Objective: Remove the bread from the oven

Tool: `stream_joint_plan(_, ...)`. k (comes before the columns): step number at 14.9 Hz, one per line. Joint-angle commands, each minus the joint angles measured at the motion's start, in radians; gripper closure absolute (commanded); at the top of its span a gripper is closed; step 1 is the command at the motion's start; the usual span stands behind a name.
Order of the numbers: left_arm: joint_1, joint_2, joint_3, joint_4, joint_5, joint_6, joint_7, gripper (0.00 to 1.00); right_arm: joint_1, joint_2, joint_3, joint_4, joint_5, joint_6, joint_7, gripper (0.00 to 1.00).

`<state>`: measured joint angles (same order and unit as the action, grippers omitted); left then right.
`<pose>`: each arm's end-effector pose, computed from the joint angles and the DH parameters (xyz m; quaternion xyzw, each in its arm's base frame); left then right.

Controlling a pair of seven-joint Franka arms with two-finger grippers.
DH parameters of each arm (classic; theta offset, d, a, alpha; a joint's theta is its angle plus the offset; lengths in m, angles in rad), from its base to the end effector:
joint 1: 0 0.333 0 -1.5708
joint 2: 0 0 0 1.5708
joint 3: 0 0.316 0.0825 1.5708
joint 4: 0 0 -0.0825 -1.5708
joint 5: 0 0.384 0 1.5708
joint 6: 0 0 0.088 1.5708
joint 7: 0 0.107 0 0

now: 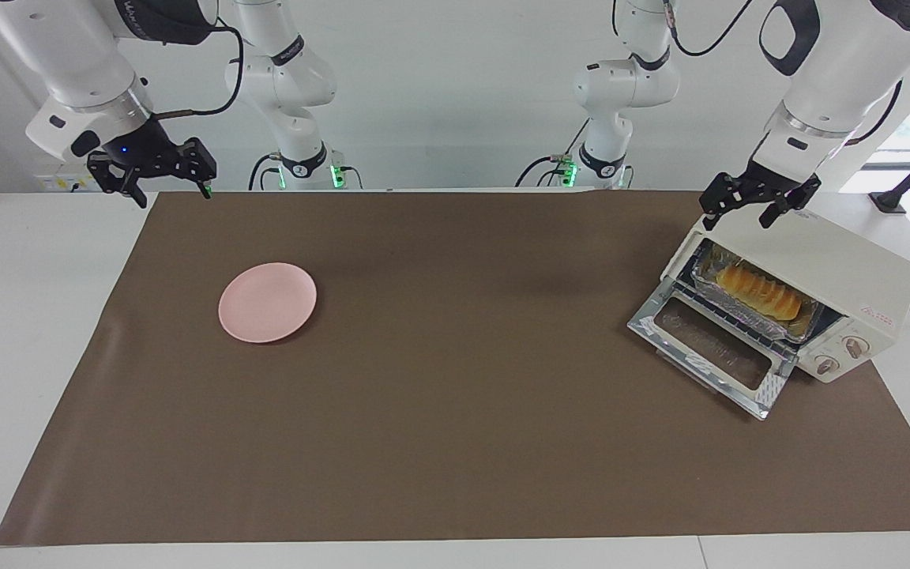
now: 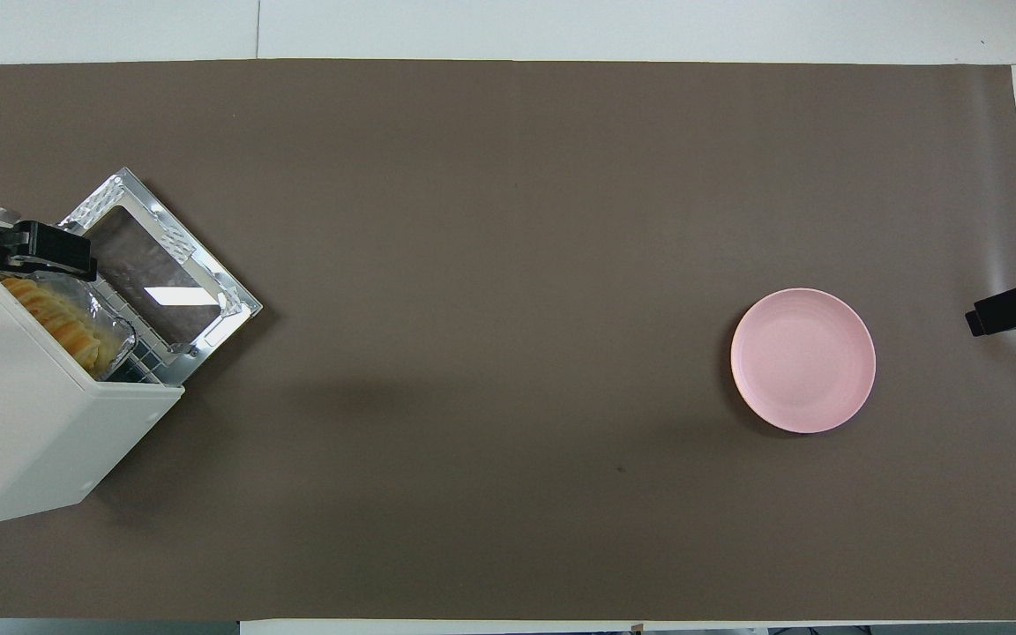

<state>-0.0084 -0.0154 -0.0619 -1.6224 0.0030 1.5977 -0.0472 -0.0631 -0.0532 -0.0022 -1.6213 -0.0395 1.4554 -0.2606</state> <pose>0.5500 -0.0387 0.6110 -0.9999 0.0116 0.0045 0.0022 0.5233 -0.0389 0.6203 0.9936 0.0962 -0.0588 0.0103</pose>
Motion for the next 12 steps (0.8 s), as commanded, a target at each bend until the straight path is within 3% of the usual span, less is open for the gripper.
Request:
stream_joint_plan(1, 0.005, 0.000, -0.004, 0.007, -0.011, 0.030, -0.159, 0.00, -0.015, -0.016, 0.013, -0.011, -0.010, -0.010, -0.014, 0.00)
stream_joint_plan(5, 0.001, 0.127, -0.001, 0.108, 0.046, 0.028, -0.324, 0.00, -0.015, -0.016, 0.013, -0.011, -0.010, -0.010, -0.014, 0.00)
stream_joint_plan(8, 0.001, 0.311, 0.001, 0.241, 0.145, 0.041, -0.512, 0.00, -0.015, -0.016, 0.013, -0.011, -0.010, -0.010, -0.012, 0.00)
stream_joint_plan(9, 0.001, 0.349, 0.002, 0.251, 0.172, 0.066, -0.567, 0.00, -0.015, -0.016, 0.013, -0.011, -0.010, -0.010, -0.012, 0.00)
stream_joint_plan(12, 0.050, 0.368, 0.016, 0.187, 0.201, 0.186, -0.609, 0.00, -0.015, -0.016, 0.013, -0.011, -0.010, -0.010, -0.014, 0.00)
